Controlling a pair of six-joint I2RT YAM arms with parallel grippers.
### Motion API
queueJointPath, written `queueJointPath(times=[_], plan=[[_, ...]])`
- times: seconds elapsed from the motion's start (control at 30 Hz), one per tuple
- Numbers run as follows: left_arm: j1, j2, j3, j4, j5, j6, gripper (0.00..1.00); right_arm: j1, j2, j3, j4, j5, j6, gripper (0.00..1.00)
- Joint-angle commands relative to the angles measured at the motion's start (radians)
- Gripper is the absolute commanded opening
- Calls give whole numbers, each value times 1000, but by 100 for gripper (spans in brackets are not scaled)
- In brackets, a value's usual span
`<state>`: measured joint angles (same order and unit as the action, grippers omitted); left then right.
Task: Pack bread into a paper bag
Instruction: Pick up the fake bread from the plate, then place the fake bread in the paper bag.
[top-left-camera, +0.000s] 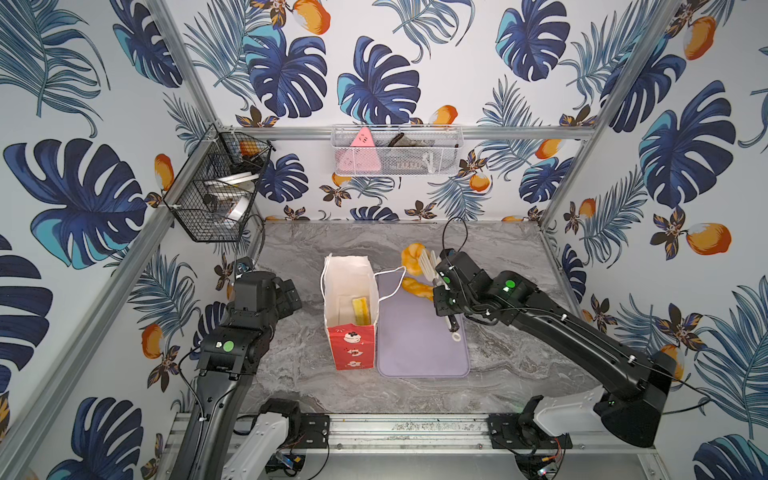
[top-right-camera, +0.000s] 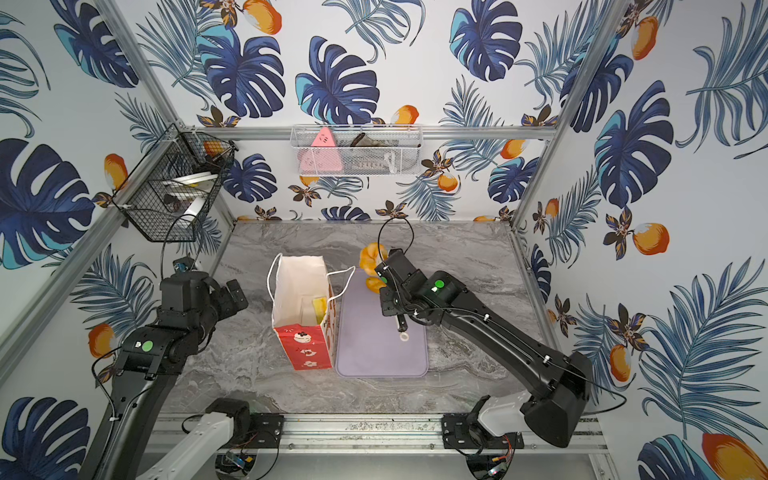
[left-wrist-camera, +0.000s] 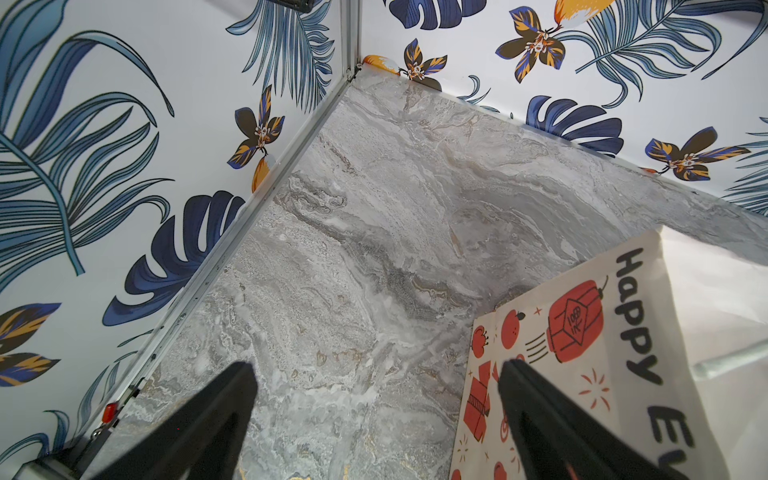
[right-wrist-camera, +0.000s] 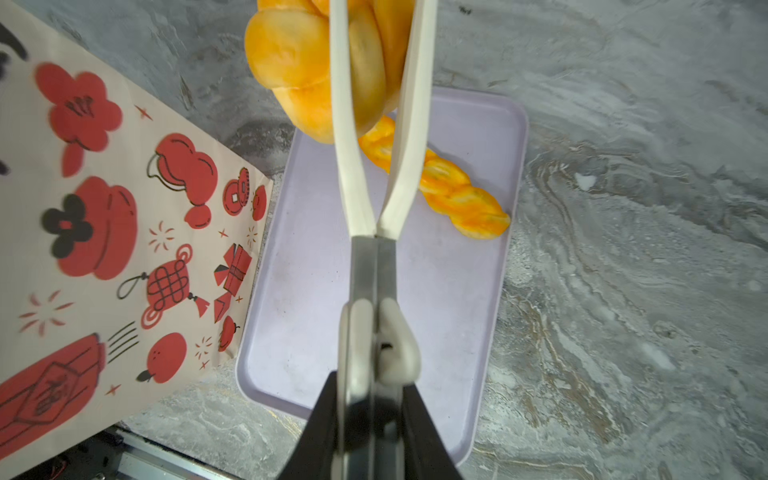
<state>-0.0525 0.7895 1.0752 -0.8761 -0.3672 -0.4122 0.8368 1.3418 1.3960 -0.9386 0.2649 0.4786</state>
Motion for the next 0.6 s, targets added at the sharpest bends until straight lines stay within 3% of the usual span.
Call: queueJointPath(times=[0.0, 0.33, 0.57], plan=[[2, 1, 9, 22, 3, 15, 99, 2, -61, 29, -79, 42, 20, 0], [2, 13, 12, 30, 15, 15, 99, 4, -200, 76, -139, 8, 15, 0], [2, 16, 17, 29, 20, 15, 99, 31, -162, 209, -136, -28, -16, 0]])
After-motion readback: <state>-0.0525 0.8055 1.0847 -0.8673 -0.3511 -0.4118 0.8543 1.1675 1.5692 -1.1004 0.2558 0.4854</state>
